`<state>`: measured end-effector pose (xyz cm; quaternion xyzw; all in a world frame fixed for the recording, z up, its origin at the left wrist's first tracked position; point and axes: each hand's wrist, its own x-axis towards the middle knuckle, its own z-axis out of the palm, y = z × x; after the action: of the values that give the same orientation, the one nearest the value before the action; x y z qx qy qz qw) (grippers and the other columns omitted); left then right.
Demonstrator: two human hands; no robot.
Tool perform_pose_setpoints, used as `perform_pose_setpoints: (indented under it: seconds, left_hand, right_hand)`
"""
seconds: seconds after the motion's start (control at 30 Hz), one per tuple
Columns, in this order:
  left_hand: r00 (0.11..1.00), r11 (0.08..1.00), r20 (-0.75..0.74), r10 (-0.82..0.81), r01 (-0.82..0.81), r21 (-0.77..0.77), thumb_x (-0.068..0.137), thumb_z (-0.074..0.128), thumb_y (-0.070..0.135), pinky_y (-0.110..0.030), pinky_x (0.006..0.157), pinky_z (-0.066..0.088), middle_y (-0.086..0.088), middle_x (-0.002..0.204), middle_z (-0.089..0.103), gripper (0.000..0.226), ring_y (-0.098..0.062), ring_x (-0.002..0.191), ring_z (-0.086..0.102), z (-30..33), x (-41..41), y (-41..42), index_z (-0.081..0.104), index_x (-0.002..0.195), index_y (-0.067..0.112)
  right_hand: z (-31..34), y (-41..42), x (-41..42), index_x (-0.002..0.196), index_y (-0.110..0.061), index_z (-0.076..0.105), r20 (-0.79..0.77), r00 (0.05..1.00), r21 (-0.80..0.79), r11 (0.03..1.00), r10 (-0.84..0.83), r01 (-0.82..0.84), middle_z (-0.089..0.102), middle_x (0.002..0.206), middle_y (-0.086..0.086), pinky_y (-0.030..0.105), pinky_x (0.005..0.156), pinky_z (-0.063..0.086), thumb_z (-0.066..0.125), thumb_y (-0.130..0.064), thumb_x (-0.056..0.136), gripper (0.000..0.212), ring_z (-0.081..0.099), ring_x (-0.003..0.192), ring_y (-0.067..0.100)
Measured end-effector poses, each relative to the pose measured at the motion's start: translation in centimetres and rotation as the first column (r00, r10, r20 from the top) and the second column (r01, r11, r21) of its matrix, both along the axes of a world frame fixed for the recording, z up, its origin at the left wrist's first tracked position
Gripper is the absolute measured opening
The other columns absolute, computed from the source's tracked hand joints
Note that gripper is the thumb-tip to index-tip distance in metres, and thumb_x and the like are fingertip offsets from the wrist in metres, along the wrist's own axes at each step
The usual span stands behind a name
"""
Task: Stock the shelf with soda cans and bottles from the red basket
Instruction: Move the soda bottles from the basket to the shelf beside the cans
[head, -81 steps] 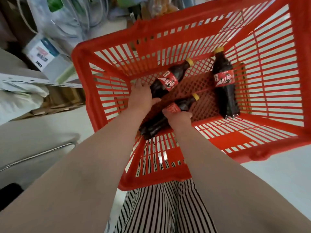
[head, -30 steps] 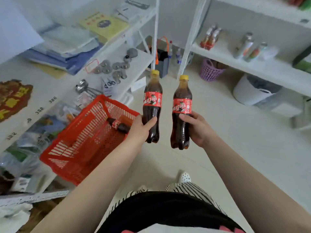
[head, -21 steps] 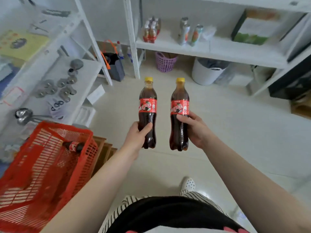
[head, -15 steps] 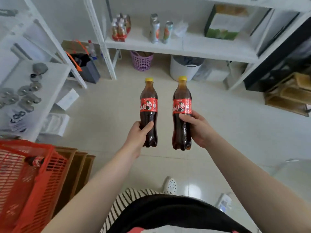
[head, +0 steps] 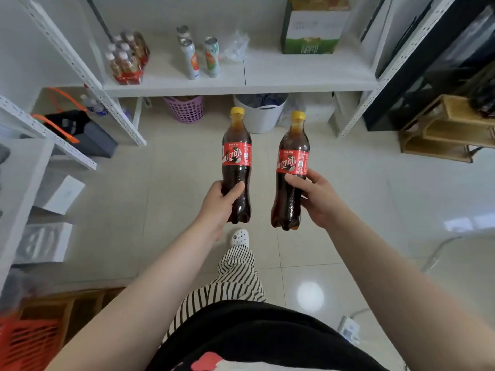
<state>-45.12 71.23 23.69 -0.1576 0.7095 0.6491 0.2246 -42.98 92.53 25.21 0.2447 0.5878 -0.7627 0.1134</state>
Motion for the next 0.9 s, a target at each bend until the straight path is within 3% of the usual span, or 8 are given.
perform_pose_setpoints:
  seconds: [0.3,0.43,0.53,0.8,0.9]
  left_hand:
    - [0.992,0.992,0.002,-0.123,0.123,0.037,0.09,0.061,0.035,-0.022,0.04,0.041,-0.005,0.093,0.064,0.029,-0.019,0.068,0.061,0.1,-15.9,7.3,0.055,0.109,0.015]
    - [0.987,0.987,-0.02,-0.16,0.16,0.023,0.089,0.062,0.036,-0.019,0.039,0.038,-0.005,0.09,0.063,0.03,-0.018,0.065,0.059,1.3,-21.6,10.5,0.055,0.11,0.015]
    - [0.987,0.987,-0.03,-0.159,0.16,0.032,0.089,0.062,0.034,-0.017,0.036,0.036,-0.006,0.088,0.062,0.028,-0.018,0.061,0.056,1.4,-25.1,13.2,0.055,0.107,0.014]
    - [0.992,0.993,-0.08,-0.102,0.106,0.051,0.09,0.062,0.032,-0.02,0.043,0.04,-0.006,0.09,0.062,0.033,-0.019,0.068,0.056,1.6,-34.6,21.6,0.056,0.115,0.011]
    - [0.994,0.995,-0.095,-0.049,0.057,0.08,0.089,0.063,0.03,-0.026,0.05,0.039,-0.003,0.089,0.063,0.021,-0.022,0.075,0.058,2.4,-38.2,24.6,0.058,0.106,0.019]
  right_hand:
    - [0.8,7.2,-13.0,0.115,-0.018,0.065,0.024,0.996,0.046,0.996,-0.081,0.08,0.071,0.096,0.0,0.031,0.078,0.054,0.072,-0.013,0.081,0.035,0.067,0.091,0.019]
    - [1.8,10.1,-18.0,0.113,-0.018,0.066,0.004,0.993,0.038,0.992,-0.122,0.122,0.069,0.096,0.002,0.034,0.084,0.054,0.071,-0.012,0.082,0.033,0.066,0.089,0.02]
    - [1.8,12.8,-21.5,0.111,-0.02,0.066,0.002,0.99,0.028,0.99,-0.141,0.141,0.069,0.094,0.001,0.033,0.079,0.054,0.071,-0.013,0.081,0.031,0.066,0.086,0.018]
    - [2.2,21.3,-32.7,0.108,-0.022,0.067,-0.042,0.998,0.03,0.999,-0.04,0.041,0.071,0.094,-0.001,0.033,0.078,0.053,0.076,-0.014,0.075,0.035,0.067,0.091,0.019]
    - [3.4,24.6,-37.3,0.11,-0.022,0.066,-0.061,0.998,0.051,0.999,0.016,-0.013,0.073,0.095,-0.002,0.032,0.079,0.053,0.079,-0.019,0.071,0.041,0.069,0.093,0.018]
